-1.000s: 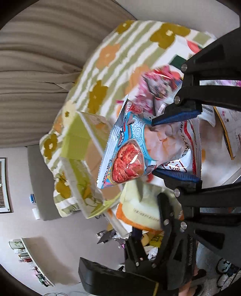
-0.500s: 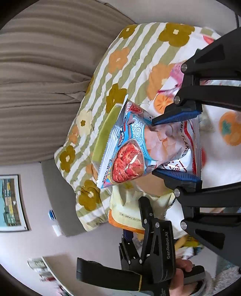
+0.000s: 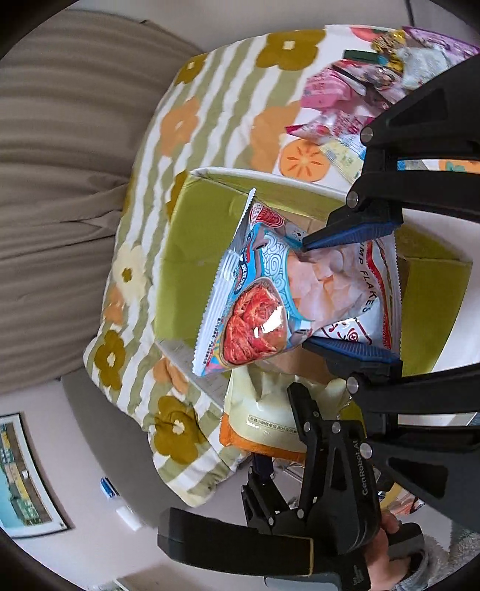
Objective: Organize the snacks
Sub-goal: 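Carry both bags over the green box and open both tools to drop them, then move both tools back from the box toward the snack pile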
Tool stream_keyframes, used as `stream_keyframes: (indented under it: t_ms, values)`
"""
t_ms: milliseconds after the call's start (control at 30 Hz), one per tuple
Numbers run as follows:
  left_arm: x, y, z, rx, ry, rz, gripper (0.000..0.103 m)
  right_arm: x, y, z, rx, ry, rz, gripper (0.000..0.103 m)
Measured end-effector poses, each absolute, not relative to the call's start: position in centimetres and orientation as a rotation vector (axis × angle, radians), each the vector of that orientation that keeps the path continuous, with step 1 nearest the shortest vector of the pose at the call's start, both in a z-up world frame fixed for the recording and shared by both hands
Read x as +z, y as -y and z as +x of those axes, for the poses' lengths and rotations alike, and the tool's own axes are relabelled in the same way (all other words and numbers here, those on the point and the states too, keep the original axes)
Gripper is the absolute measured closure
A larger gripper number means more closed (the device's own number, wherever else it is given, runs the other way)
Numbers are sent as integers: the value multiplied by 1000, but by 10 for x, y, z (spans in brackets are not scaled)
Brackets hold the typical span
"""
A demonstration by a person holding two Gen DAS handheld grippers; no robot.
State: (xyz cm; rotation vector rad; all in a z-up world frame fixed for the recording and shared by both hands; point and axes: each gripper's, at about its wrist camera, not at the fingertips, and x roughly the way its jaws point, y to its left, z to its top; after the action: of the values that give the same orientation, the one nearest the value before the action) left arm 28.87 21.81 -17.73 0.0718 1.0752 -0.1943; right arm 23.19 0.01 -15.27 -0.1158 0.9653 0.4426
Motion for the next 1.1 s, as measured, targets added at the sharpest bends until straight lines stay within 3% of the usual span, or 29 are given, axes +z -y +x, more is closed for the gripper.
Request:
stream_keyframes:
  t_ms: [33,67,100,733,800,833,867,1100]
  values:
    - [-179,-217,289,-205,-1077,80,32,-154,0,233,439,-970,-112,60]
    - [-179,-216,289,-209,-1072,98,11,-156,-2,234,434,-973,-108,60]
    - [-179,-215,287,-199,-1064,110,1,-157,-1,235,431,-978,-101,60]
    - [-168,-267,237,-28,-1028,-8,1,-191,-20,254,477,-1091,-61,58]
    - [-168,-269,231,-18,-1029,-10,1,-193,-19,253,476,-1087,-45,41]
    - [-169,-270,230,-17,-1030,-15,1,-193,-19,252,473,-1080,-46,7]
    - [-170,-271,227,-15,-1034,-24,1,-193,-19,250,470,-1070,-49,0]
    - [-170,-272,206,-8,-1028,-67,1,-188,-14,226,469,-1031,-86,0]
